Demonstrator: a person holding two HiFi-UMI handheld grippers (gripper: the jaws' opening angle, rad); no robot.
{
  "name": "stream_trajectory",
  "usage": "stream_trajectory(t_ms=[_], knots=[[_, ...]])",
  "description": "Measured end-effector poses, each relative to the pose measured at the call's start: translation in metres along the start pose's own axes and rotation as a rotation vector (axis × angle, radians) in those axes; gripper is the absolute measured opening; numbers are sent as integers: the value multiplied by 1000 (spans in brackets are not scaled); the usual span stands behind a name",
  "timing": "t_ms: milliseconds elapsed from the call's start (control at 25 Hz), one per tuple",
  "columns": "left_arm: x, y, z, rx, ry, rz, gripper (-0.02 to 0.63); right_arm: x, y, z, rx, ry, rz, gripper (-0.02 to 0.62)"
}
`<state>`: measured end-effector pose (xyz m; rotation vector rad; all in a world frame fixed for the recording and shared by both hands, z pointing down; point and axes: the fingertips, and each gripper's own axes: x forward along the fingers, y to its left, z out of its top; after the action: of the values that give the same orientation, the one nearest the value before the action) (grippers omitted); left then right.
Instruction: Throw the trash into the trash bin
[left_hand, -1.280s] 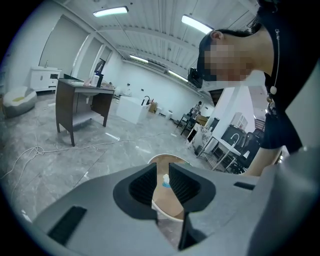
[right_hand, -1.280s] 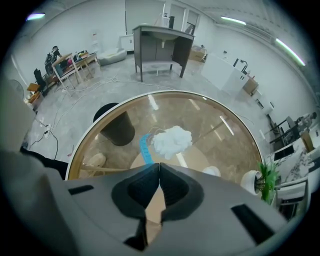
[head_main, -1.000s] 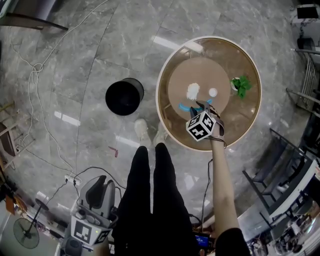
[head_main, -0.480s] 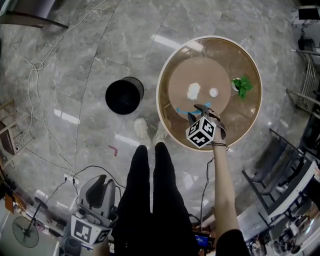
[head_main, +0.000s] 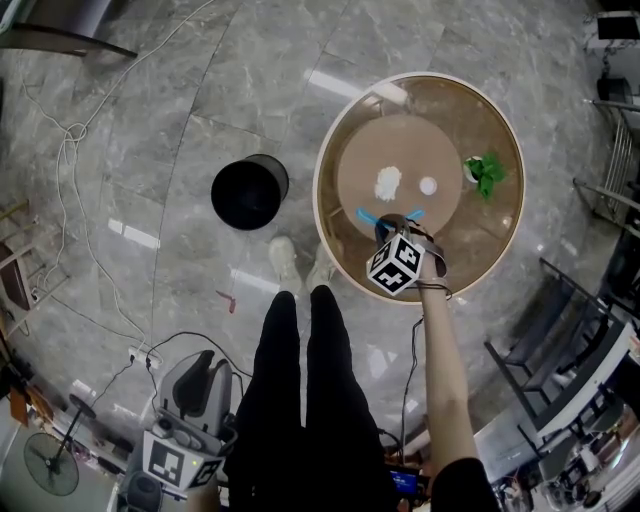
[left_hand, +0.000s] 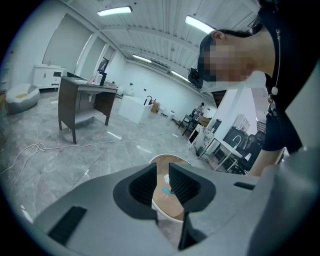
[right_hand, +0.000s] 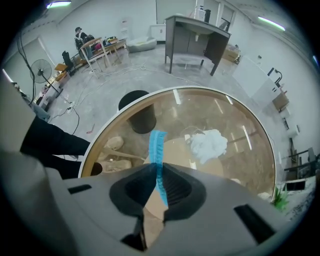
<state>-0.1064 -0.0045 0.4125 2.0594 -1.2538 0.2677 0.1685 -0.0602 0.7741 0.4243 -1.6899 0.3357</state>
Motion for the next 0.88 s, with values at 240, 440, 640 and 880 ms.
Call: stream_trajectory(t_ms=[240,440,640,880], knots=[[-4,3,-1,-5,-11,11,78,-16,-3,19,16,-58,0,15],[-7,5,7,-43,-51,24,77,-29,-4,44,-8,-99,-4,12],[-29,21,0,-38,-75,71,77,-37,0,80,-55,-135,11,12],[-53,42,-3,-97,-106,139,74,-41,15,140,-91,-197,54,12]])
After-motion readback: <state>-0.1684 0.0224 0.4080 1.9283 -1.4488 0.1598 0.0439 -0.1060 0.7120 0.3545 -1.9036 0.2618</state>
